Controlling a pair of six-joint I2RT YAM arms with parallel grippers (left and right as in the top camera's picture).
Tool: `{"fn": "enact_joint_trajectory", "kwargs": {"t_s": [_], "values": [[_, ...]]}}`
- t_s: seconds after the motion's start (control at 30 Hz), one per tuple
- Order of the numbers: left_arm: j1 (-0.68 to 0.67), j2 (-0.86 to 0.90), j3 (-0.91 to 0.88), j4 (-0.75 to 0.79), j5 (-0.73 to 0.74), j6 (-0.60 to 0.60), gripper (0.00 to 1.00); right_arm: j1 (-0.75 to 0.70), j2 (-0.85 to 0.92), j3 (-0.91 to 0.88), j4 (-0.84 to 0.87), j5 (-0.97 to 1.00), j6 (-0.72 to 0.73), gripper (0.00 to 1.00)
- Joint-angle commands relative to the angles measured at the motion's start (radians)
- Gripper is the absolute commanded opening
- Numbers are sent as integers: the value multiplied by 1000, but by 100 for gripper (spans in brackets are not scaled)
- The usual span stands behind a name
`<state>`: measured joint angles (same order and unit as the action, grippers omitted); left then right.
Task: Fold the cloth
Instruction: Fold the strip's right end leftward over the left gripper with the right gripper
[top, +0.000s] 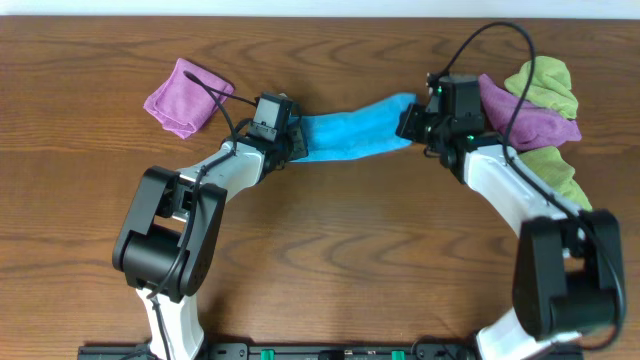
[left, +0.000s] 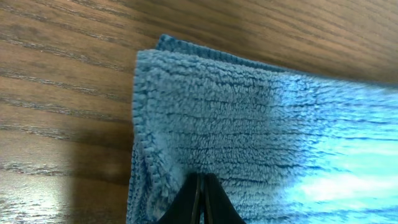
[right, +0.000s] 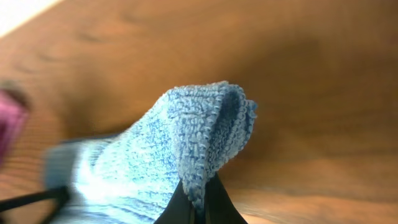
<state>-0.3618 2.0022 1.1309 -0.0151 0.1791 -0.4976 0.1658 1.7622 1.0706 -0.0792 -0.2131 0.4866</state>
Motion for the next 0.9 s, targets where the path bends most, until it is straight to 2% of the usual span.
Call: {"fn": "enact_joint_trajectory", "kwargs": {"t_s": [0.0, 0.47, 0.87], "values": [[2, 21, -5, -26, -21, -2, 6, 33, -31, 14, 16, -5, -5, 1], [2, 17, -3, -26, -20, -5, 6, 236, 48, 33, 167, 33, -3, 1], [3, -26, -2, -53, 20, -3, 6, 322, 223, 212, 106, 27, -17, 1]]}}
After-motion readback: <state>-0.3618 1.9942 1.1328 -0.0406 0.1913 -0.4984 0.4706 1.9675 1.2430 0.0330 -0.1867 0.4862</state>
